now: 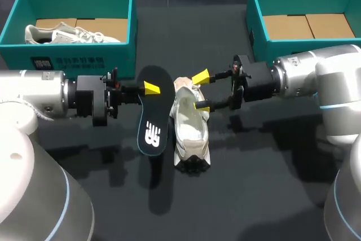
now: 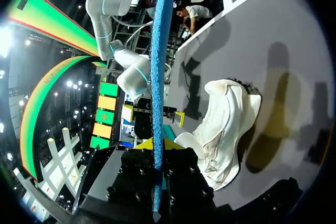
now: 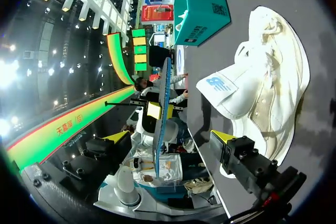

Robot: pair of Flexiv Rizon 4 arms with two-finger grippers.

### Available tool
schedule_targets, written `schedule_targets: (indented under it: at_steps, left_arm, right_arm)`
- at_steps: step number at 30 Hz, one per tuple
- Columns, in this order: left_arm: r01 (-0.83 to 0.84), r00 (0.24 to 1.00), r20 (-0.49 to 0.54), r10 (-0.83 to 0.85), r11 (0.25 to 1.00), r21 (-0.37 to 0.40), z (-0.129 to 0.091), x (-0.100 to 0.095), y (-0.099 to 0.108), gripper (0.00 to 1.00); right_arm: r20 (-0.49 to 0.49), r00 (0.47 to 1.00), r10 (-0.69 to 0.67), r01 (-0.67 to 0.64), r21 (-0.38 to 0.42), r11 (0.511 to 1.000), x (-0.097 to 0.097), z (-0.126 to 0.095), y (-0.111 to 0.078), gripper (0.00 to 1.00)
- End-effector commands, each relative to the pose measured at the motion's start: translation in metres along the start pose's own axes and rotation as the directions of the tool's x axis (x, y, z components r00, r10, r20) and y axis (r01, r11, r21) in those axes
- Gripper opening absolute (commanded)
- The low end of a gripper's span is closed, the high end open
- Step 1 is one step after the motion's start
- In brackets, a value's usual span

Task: Take the shoe out of the shoebox, open the shoe tongue, remove and reinsert the insole, then place the shoe into the shoebox

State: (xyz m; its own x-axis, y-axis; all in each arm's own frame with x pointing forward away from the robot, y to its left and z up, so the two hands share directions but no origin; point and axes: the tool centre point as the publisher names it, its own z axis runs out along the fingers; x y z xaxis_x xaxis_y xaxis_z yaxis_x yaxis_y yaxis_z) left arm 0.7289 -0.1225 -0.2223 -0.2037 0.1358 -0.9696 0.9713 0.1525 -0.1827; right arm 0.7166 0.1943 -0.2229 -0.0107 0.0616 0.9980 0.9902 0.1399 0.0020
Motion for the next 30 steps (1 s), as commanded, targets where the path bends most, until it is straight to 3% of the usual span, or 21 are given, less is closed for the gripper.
schedule_targets:
  at_steps: [1,4,6,8,9,10,21,30]
  left_arm:
    - [0.03,0.999,-0.014,-0.03,1.0,0.006,-0.012,-0.002,-0.017,0.0]
    - [0.06,0.998,-0.023,-0.059,0.998,0.016,-0.016,0.001,-0.028,0.0]
    - [0.084,0.996,-0.027,-0.083,0.996,0.026,-0.017,0.004,-0.036,0.0]
    - [0.133,0.991,-0.033,-0.131,0.989,0.072,-0.017,0.008,-0.044,0.0]
    - [0.139,0.989,-0.056,-0.135,0.987,0.084,-0.016,0.009,-0.048,0.0]
    - [0.119,0.989,-0.097,-0.112,0.99,0.071,-0.015,0.011,-0.051,0.0]
    - [0.119,0.989,-0.097,-0.112,0.99,0.071,-0.015,0.011,-0.051,0.0]
    - [0.322,0.946,-0.08,-0.315,0.941,0.103,-0.007,0.015,-0.087,0.0]
  right_arm:
    - [0.093,0.99,-0.107,0.101,0.059,0.993,0.003,-0.01,-0.007,1.0]
    - [0.166,0.966,-0.196,0.181,0.1,0.978,0.004,-0.025,-0.011,1.0]
    - [0.207,0.937,-0.283,0.251,0.169,0.953,0.003,-0.034,-0.014,1.0]
    - [0.244,0.883,-0.401,0.323,0.306,0.896,-0.002,-0.039,-0.02,1.0]
    - [0.217,0.876,-0.431,0.322,0.403,0.857,-0.006,-0.039,-0.024,1.0]
    - [0.217,0.876,-0.431,0.322,0.403,0.857,-0.006,-0.039,-0.024,1.0]
    - [0.217,0.876,-0.431,0.322,0.403,0.857,-0.006,-0.039,-0.024,1.0]
    - [0.285,0.662,-0.693,0.467,0.566,0.679,-0.017,-0.063,-0.05,1.0]
